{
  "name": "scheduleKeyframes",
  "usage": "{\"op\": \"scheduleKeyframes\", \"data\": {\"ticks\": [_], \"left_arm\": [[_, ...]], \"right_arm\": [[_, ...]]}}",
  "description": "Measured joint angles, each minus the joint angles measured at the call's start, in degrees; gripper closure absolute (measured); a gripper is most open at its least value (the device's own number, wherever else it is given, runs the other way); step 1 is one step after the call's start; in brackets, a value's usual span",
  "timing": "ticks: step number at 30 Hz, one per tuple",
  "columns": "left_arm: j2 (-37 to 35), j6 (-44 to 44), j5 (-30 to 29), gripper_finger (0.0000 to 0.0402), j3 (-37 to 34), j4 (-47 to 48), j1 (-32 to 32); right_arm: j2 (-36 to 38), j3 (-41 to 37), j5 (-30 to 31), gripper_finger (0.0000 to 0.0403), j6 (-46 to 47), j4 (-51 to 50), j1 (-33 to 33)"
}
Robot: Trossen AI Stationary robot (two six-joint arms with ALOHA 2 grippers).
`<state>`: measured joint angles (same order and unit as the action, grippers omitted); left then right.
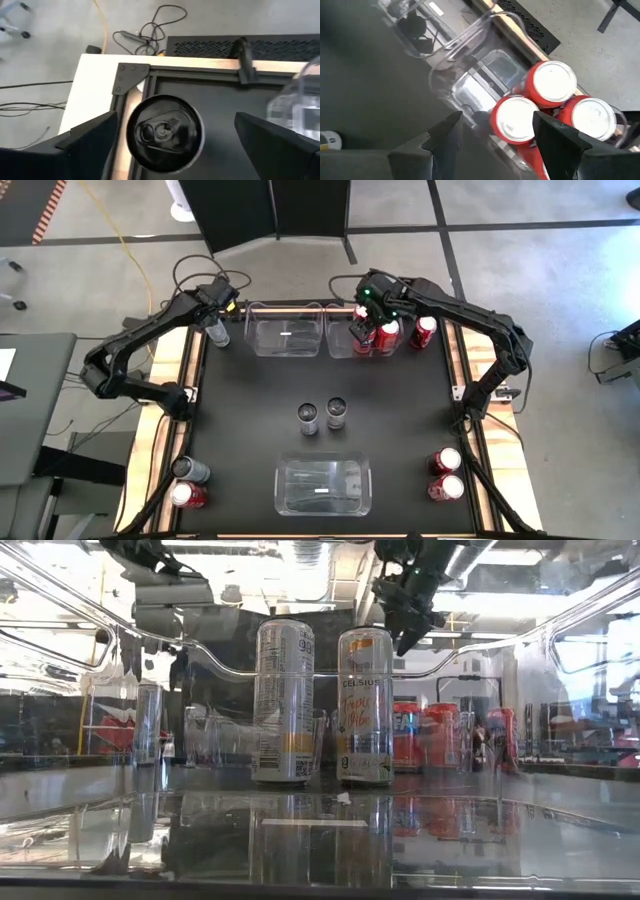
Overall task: Sort soda cans
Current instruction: Put the top white soda can into the top left transparent bin
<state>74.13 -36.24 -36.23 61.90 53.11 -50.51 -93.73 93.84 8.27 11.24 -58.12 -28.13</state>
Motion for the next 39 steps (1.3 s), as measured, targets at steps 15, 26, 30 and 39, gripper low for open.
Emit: {"op": "scheduleKeyframes", "data": {"ticks": [15, 26, 30, 39], "left_arm": [[6.4, -6.1, 3.4, 0.0012, -0.1, 2.9, -1.2], [6.5, -6.7, 3.4, 0.0152, -0.1, 2.0, -1.3], [6.4, -6.2, 3.6, 0.0152, -0.1, 2.2, -1.3], [4.9, -1.3, 7.4, 0.0152, 10.5, 9.9, 2.1]], "right_arm": [[0.0, 0.0, -0.9, 0.0147, -4.1, -0.5, -3.9], [0.0, 0.0, -1.0, 0.0148, -4.4, -0.6, -4.7], [0.0, 0.0, -1.0, 0.0148, -4.4, -0.6, -4.7], [0.0, 0.0, -1.0, 0.0148, -4.3, -2.1, -4.7]]}}
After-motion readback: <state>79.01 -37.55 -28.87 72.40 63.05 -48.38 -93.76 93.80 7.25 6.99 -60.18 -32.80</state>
